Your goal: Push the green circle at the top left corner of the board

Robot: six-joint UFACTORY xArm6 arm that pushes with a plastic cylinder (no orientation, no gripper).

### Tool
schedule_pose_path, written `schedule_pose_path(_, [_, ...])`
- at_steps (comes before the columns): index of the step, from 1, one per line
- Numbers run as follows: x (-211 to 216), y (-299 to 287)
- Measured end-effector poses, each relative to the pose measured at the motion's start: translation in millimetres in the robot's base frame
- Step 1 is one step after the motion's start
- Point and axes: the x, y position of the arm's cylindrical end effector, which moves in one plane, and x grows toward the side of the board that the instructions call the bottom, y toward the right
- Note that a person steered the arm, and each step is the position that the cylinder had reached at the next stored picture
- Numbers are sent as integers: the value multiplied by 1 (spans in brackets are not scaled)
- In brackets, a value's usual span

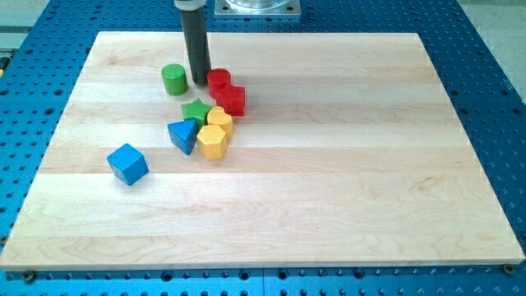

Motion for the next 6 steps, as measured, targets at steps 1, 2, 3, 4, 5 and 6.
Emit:
schedule_pose_path(1, [26,-6])
schedule_pose_path(2, [34,-39])
schedule_pose_path(3, [9,-43])
schedule_pose_path(4, [-32,-44])
schedule_pose_path(5, [-46,-32])
schedule_pose_path(6, [-54,-87])
